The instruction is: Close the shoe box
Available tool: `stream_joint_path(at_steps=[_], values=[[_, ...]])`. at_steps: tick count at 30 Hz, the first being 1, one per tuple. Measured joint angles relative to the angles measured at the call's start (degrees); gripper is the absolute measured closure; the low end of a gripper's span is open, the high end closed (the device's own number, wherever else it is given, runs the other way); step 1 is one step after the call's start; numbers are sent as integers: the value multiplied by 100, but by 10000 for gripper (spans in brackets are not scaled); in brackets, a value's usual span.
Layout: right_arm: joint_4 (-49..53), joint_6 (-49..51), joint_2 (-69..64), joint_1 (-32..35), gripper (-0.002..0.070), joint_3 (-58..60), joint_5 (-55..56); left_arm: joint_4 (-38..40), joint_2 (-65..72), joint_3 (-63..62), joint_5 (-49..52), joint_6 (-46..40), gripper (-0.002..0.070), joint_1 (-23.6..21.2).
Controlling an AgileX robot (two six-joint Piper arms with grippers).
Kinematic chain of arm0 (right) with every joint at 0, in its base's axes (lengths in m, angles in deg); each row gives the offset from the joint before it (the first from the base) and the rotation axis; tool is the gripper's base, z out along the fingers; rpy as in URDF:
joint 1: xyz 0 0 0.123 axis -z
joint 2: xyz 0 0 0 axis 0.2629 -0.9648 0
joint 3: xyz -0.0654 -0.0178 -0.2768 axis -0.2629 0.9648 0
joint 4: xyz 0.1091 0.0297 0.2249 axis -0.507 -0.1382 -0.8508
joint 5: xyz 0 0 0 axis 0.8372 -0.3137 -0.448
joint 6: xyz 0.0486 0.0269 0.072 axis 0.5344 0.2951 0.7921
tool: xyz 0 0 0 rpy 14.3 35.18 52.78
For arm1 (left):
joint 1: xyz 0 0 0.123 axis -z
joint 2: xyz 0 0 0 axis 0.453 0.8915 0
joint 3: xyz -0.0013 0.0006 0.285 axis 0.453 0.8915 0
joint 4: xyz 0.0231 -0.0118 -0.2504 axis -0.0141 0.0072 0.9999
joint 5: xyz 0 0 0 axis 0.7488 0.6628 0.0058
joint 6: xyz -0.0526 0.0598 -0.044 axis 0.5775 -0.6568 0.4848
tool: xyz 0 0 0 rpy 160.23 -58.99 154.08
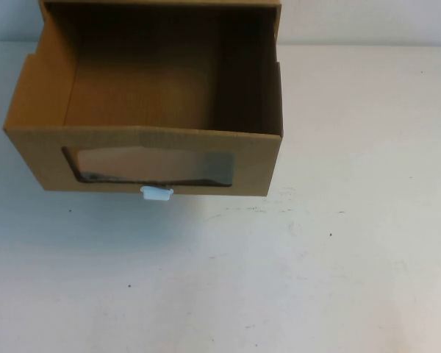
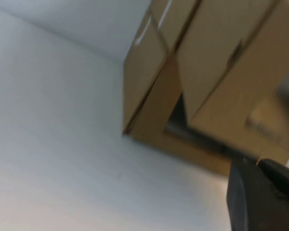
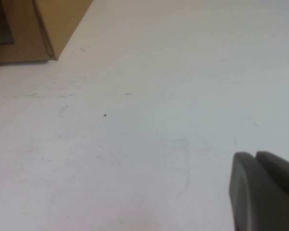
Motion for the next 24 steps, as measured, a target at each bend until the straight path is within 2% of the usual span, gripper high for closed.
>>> stream_joint_path(at_steps=[6, 9, 15, 24], values=[[0, 0, 0, 0, 687, 0, 0, 422, 0, 0, -618, 119, 677, 0], [-8, 0, 0, 0, 687, 0, 0, 318, 66, -370, 30, -120, 677, -9], [-74, 0, 0, 0, 687, 0, 0, -10, 1744, -2525, 1475, -529, 677, -9], [-176, 0, 0, 0, 687, 0, 0, 192, 5256, -6405, 2899, -2388, 677, -9]])
